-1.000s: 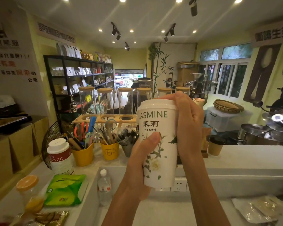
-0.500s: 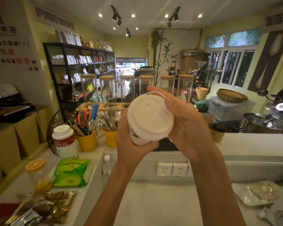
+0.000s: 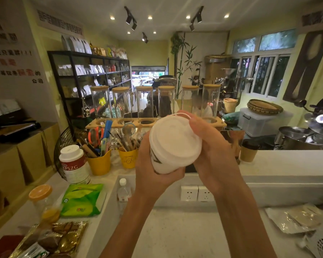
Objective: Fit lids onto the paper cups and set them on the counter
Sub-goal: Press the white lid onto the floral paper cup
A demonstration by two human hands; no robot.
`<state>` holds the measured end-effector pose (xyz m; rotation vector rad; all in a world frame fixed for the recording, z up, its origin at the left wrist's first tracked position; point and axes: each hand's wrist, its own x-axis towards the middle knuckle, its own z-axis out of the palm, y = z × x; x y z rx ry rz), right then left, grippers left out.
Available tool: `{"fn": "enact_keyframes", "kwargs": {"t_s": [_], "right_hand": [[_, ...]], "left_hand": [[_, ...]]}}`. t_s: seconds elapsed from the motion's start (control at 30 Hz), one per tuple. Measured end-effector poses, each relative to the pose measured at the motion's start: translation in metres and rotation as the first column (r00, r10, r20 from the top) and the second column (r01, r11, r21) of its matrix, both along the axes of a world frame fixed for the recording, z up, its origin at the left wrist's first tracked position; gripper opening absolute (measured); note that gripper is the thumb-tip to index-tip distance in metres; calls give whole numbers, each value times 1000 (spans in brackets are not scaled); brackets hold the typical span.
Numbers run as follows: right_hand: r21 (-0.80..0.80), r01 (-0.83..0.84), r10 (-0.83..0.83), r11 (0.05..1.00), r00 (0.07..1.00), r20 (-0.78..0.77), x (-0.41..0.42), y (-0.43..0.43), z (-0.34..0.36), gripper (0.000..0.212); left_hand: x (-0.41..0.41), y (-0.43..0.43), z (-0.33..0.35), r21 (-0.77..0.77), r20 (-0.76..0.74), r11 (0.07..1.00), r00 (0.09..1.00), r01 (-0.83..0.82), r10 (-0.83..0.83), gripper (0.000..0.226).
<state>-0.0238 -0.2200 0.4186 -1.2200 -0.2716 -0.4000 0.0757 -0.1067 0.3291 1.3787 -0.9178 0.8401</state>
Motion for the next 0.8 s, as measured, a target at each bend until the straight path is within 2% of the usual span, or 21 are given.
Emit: {"fn": "enact_keyframes", "kwargs": {"t_s": [0.1,0.2,0.4,0.47,0.53,0.6,0.67,0.73,0.77,0.8], "right_hand": [[13,8,-6,1000,997,-81,1,-6,2,43],[6,33,-33,999,998,-60,-1,-9,1,38],[-1,57,-57,998,998,-24,-10,-19,2,41],[-13,73,-74,997,997,-32,-10,-22,0,40],[-46,70,-71,996,997,-13,-10,-27,-1,43],[-112,6,-4,994,1000,25,-12,-35,2,56],[-306,19,-2,952,998,58,-15,-45,5,75],[-490,12,33,872,996,83,-18,-49,6,86],[-523,-4,65,852,993,97,-20,-48,7,87],[-522,-8,85,853,989,123,-21,-46,7,84]], "left_hand": [[-1,-5,-10,40,-46,998,998,-46,48,104],[1,-11,-14,46,-82,999,996,-29,33,100],[-7,-18,-10,96,20,994,998,-58,57,98],[-14,-22,-4,97,-10,995,1000,-9,10,98],[-19,-23,0,31,-109,985,980,169,-165,94],[-23,-17,1,-60,-264,898,861,436,-435,80],[-26,-11,6,-101,-436,757,655,645,-617,77],[-28,-8,12,-83,-582,608,457,790,-673,86],[-27,-8,14,-60,-618,544,397,837,-678,85],[-26,-7,16,-36,-636,517,380,855,-672,79]]}}
